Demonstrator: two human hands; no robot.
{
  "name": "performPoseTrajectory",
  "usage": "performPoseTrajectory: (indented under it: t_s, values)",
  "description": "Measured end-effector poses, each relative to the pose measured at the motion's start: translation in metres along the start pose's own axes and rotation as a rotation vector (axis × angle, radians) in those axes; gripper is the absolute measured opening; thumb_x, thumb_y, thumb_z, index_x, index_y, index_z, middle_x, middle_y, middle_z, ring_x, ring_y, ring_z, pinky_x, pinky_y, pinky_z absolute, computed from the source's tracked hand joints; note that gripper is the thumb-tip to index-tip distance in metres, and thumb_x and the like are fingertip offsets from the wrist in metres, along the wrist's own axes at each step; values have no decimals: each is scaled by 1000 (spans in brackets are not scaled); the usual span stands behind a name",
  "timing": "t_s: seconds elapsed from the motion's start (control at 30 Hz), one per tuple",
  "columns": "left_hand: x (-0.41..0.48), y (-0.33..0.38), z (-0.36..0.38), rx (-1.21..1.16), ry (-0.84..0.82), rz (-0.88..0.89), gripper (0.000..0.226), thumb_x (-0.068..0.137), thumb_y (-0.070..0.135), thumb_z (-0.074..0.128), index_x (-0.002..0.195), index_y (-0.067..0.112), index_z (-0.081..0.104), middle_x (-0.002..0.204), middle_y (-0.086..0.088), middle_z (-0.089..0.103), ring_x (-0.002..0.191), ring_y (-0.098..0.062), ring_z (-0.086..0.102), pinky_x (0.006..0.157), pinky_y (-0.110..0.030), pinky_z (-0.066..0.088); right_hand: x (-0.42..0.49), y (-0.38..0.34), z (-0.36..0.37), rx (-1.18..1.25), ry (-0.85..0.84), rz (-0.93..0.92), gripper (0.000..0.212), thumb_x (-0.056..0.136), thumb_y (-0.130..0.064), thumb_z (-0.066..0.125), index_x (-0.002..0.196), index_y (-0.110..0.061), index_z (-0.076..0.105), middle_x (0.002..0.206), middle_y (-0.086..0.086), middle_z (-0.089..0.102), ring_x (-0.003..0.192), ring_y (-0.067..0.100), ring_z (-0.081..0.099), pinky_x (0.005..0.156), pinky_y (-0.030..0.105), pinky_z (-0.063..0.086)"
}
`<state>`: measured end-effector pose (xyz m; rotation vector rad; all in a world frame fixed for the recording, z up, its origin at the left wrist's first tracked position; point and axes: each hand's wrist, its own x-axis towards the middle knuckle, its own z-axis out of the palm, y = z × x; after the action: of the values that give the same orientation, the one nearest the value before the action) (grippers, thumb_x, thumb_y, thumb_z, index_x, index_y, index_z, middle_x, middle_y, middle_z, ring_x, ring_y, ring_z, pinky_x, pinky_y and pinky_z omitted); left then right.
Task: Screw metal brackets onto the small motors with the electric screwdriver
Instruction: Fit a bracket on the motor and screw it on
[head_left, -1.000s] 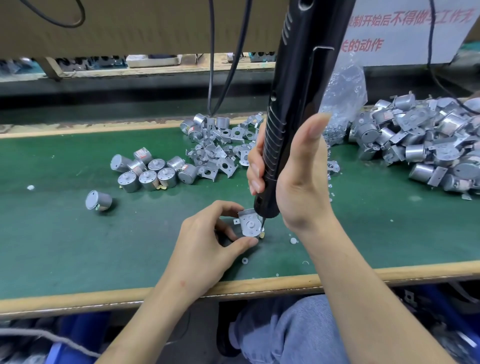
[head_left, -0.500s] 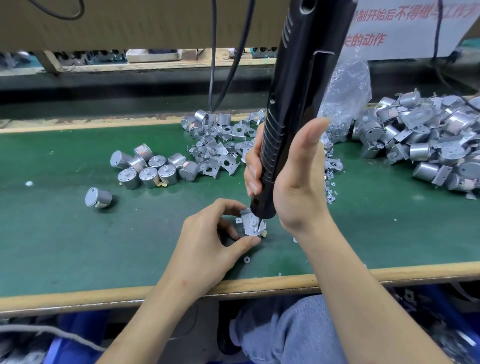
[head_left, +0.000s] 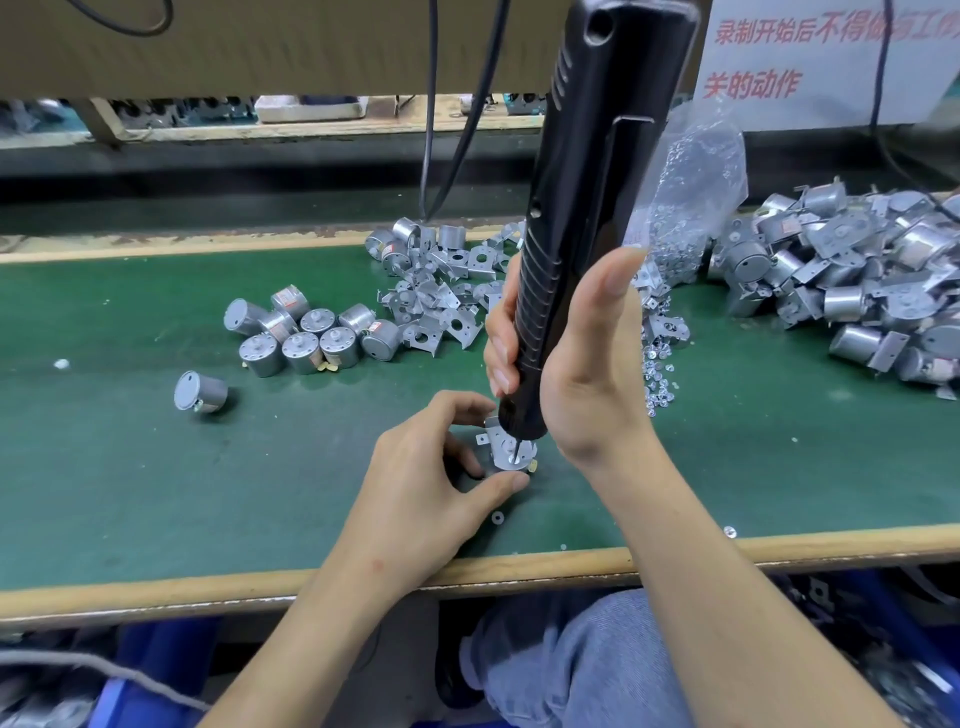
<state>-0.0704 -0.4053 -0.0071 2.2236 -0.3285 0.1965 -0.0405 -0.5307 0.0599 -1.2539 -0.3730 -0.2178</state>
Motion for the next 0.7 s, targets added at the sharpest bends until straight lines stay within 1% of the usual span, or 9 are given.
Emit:
performPoseTrajectory:
  t_s: [0.07,0.13,0.17,0.3,0.43,0.5,0.57,0.63,0.7]
  values:
    - [1,1,2,7,-23,31,44,71,27,87,103,31,58,77,29,60,68,1,58,61,-5,36,-1,1,1,-16,-18,-5,99,60,-97,50,71,1,37,51,1,44,39,19,39,40,43,30]
    - [2,1,3,40,-46,72,38,73,25,85,99,31,58,74,31,58,65,0,56,59,-5,35,-2,1,3,-33,-37,-16,94,62,-96,49,70,-3,39,50,-1,44,39,19,38,41,40,32]
    - [3,0,4,58,-46,81,35,75,25,85,98,30,59,71,30,57,63,1,54,59,-6,34,-3,1,4,-35,-43,-16,92,63,-96,49,69,-5,41,50,-1,44,39,19,38,41,37,32]
    - [2,-2,7,104,-33,95,30,77,27,82,91,25,56,65,23,53,63,5,49,58,-9,33,-7,1,4,-43,-53,-10,94,65,-95,51,68,-1,39,49,0,44,38,19,38,44,30,34]
    - [2,-1,9,126,-33,97,26,79,27,80,89,21,57,74,13,63,69,-9,55,64,-26,44,-10,1,5,-39,-45,-10,93,69,-92,52,66,1,38,49,-2,45,37,18,38,43,27,33]
    - [1,-1,10,124,-33,96,25,79,26,79,88,19,57,73,11,63,71,-14,58,66,-31,46,-11,1,6,-59,-44,-18,93,71,-91,52,63,1,39,49,-2,45,37,19,39,42,27,32]
    - [1,-1,9,112,-41,95,25,80,26,78,88,19,56,70,10,63,70,-16,60,67,-35,48,-12,1,6,-71,-25,-31,87,72,-90,51,60,-4,42,49,-3,46,37,19,41,43,26,33]
    - [1,-4,9,107,-51,102,26,80,27,77,87,19,54,67,10,62,66,-16,59,65,-37,48,-13,1,6,-69,6,-41,80,74,-88,51,59,-10,43,49,-3,46,38,17,43,44,25,34]
    - [3,-6,9,105,-53,114,26,79,31,75,86,19,53,68,12,61,64,-13,56,62,-33,46,-13,2,7,-77,44,-52,81,75,-88,50,60,-8,44,49,-1,46,38,17,43,46,24,35]
